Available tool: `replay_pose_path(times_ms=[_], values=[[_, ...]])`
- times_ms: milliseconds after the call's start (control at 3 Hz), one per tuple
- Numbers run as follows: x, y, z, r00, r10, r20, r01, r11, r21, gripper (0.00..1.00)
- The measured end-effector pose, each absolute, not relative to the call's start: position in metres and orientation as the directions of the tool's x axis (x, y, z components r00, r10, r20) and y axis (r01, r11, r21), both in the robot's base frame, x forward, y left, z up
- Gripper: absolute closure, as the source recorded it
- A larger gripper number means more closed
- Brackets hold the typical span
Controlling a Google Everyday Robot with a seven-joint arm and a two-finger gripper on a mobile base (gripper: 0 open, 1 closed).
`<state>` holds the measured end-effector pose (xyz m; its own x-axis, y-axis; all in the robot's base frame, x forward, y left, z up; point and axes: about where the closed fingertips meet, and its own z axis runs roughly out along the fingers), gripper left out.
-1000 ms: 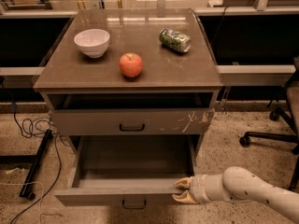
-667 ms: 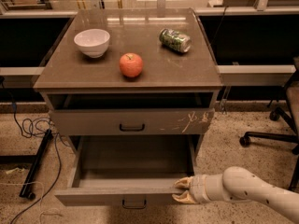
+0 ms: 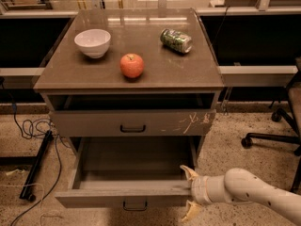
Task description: Open middle drawer
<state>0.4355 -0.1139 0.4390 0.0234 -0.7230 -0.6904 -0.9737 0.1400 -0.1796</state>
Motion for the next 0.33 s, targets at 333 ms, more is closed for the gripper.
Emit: replay_pose_path(times_ms=[333], values=[[0.4355, -0.1139, 0.4390, 0.023, -0.723, -0.690, -0.974, 0.140, -0.180, 0.00]])
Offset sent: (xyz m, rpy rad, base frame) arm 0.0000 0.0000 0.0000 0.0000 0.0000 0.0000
